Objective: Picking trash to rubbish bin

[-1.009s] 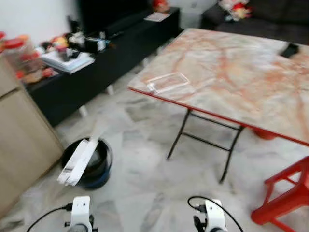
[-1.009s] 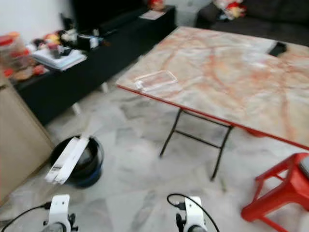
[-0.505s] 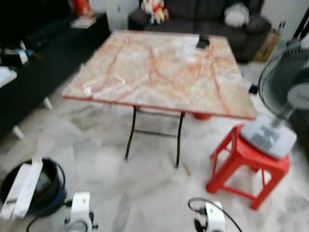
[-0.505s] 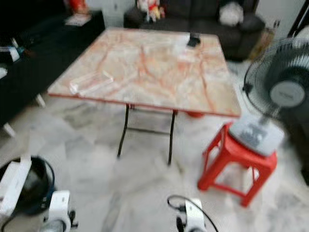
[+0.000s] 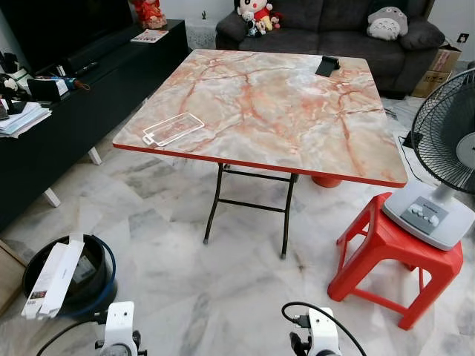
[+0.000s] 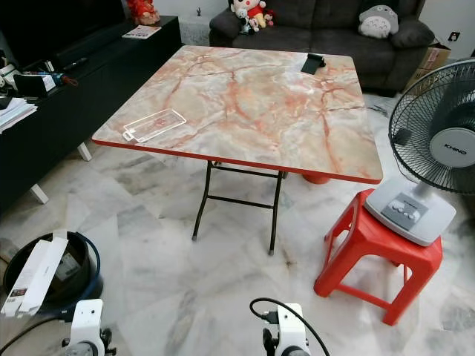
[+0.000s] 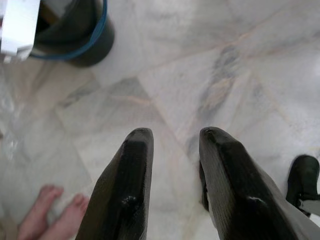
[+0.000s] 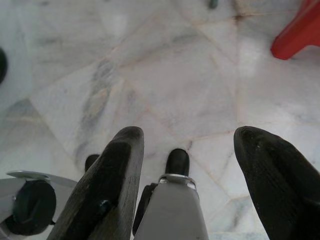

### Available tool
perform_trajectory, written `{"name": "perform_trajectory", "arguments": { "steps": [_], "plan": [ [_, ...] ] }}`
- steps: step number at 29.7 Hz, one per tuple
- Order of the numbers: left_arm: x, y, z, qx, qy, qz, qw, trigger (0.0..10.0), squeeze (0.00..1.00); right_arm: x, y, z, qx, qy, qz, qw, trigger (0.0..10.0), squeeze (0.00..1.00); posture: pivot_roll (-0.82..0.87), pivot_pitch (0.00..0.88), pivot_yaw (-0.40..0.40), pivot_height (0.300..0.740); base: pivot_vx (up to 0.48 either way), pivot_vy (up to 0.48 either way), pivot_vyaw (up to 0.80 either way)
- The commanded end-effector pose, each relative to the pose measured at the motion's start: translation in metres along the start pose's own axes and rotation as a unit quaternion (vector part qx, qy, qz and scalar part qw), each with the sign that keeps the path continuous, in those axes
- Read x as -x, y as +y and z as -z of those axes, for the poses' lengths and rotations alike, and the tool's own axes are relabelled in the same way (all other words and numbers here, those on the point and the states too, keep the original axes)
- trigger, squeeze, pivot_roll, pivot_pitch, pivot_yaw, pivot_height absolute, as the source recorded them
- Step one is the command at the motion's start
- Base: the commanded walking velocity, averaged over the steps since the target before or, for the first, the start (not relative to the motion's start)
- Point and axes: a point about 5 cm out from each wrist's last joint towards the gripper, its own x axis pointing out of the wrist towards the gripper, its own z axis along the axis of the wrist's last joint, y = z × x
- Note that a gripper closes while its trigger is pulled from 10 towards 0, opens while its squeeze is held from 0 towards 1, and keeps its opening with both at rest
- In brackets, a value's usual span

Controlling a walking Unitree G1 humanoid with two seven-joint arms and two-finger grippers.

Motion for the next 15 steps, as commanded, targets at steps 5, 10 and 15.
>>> {"name": "perform_trajectory", "arguments": {
  "steps": [5,10,15],
  "plan": [
    [-0.0003,0.0022,-0.0012,-0.003,0.001,-0.002,1.0,10.0,0.0,-0.0001,0.0008,-0.0008,0.0,-0.004,0.0,1.0,10.0,0.0,0.03,0.032,-0.003,0.74,0.0,0.35,-0.16],
    [-0.0002,0.0024,-0.0009,-0.003,0.001,-0.002,1.0,10.0,0.0,-0.0001,0.0008,-0.001,0.0,-0.005,0.0,1.0,10.0,0.0,0.03,0.031,-0.002,0.74,0.0,0.352,0.0],
    [-0.0017,-0.0028,-0.0092,-0.018,-0.012,0.01,1.0,10.0,0.0,-0.0002,0.0008,-0.0013,0.0,-0.005,0.0,1.0,10.0,0.0,0.03,0.029,-0.001,0.74,0.0,0.208,0.0]
  ]
}}
